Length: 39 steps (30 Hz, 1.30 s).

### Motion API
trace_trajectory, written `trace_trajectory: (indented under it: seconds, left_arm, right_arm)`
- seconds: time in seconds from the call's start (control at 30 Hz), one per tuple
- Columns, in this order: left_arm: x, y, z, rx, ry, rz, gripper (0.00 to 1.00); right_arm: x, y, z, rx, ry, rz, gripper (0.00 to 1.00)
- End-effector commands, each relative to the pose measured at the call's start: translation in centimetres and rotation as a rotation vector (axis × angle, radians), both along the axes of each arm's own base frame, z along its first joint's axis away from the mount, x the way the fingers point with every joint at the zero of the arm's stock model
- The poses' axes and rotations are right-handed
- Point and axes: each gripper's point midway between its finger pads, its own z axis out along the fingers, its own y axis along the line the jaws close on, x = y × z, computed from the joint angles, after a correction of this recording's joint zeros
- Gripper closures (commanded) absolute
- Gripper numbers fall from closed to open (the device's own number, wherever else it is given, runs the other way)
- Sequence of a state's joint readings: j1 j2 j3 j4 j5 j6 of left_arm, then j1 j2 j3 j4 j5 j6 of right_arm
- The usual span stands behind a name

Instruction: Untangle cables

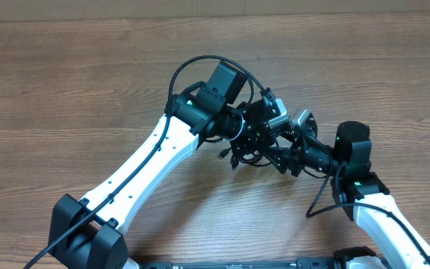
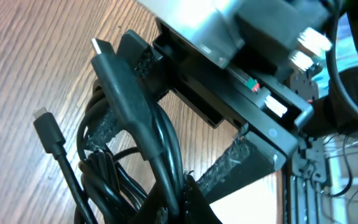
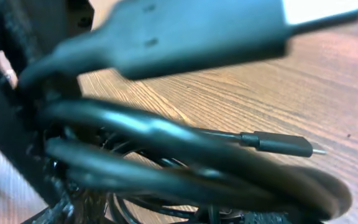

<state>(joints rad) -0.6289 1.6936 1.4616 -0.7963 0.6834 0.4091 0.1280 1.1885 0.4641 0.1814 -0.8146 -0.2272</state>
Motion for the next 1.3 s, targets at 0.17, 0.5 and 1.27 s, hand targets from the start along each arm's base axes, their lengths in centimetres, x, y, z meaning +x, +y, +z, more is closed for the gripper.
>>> trace_trajectory:
  seconds: [0.17, 0.5, 1.27]
  left_arm:
    - [-0.3, 0.1, 1.9, -0.059, 0.137, 0.08, 0.95]
    - [-0.3, -0.1, 2.2, -0.077, 0.137, 0.071, 0.95]
    - [8.5, 6.0, -0.1, 0.091, 0.126, 0.66, 0.96]
  right_arm:
    - [0.9, -0.4, 0.7, -0.084, -0.139, 0.008, 0.4]
    - [1.0, -0.4, 0.8, -0.089, -0.15, 0.011, 0.92]
    - [-1.3, 1.0, 1.2, -0.01, -0.109, 0.14, 0.96]
